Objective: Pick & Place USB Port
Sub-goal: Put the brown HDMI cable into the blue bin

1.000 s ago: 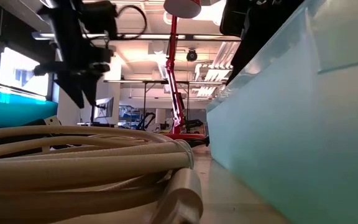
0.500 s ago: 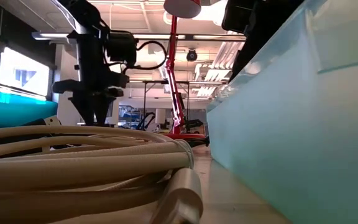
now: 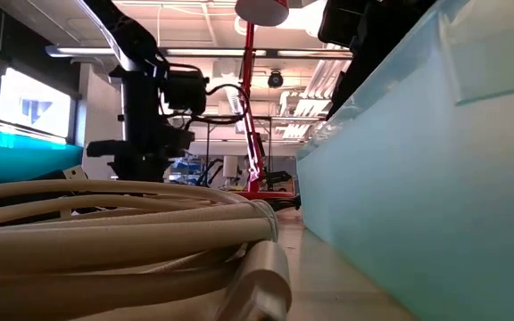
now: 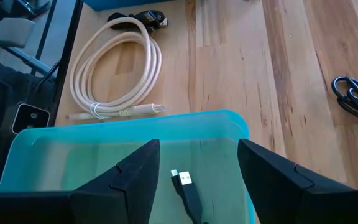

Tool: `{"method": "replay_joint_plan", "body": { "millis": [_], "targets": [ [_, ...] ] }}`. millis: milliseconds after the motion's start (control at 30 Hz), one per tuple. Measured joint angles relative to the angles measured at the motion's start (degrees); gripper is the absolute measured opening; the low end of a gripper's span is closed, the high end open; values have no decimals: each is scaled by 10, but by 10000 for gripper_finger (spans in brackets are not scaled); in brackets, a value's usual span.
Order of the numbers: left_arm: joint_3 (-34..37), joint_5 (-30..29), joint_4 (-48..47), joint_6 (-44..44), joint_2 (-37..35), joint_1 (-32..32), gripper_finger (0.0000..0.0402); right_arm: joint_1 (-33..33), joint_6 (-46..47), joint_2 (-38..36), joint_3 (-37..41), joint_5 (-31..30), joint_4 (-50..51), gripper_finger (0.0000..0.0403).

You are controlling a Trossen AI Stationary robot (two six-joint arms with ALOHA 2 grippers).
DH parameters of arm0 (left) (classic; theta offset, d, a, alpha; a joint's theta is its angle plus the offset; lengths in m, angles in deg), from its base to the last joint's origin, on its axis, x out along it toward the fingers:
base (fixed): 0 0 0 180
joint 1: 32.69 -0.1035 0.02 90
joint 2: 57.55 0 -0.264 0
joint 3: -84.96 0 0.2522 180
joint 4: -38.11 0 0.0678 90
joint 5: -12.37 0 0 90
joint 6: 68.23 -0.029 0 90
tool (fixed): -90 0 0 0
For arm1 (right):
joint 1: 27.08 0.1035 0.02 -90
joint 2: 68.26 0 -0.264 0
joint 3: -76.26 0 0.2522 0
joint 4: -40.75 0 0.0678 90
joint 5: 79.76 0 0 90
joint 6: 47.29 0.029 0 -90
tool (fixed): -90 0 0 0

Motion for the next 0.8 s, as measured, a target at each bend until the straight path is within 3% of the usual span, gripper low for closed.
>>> {"method": "replay_joint_plan", "body": {
  "millis": [100, 233, 300, 567, 800],
  "targets": [
    [-1, -20, 13, 4, 5, 0, 142, 0, 0, 0, 0, 0, 0, 209],
    [-1, -39, 15, 7, 5, 0, 45, 0, -4, 0, 0, 0, 0, 208],
    [-1, -41, 12, 9, 5, 0, 17, 0, -13, 0, 0, 0, 0, 208],
    [2, -58, 14, 24, -11, 17, 10, 0, -15, 0, 0, 15, -58, 208],
    [2, -56, 35, 35, -86, 51, 6, 2, -51, -2, 0, 43, -115, 208]
  ]
}}
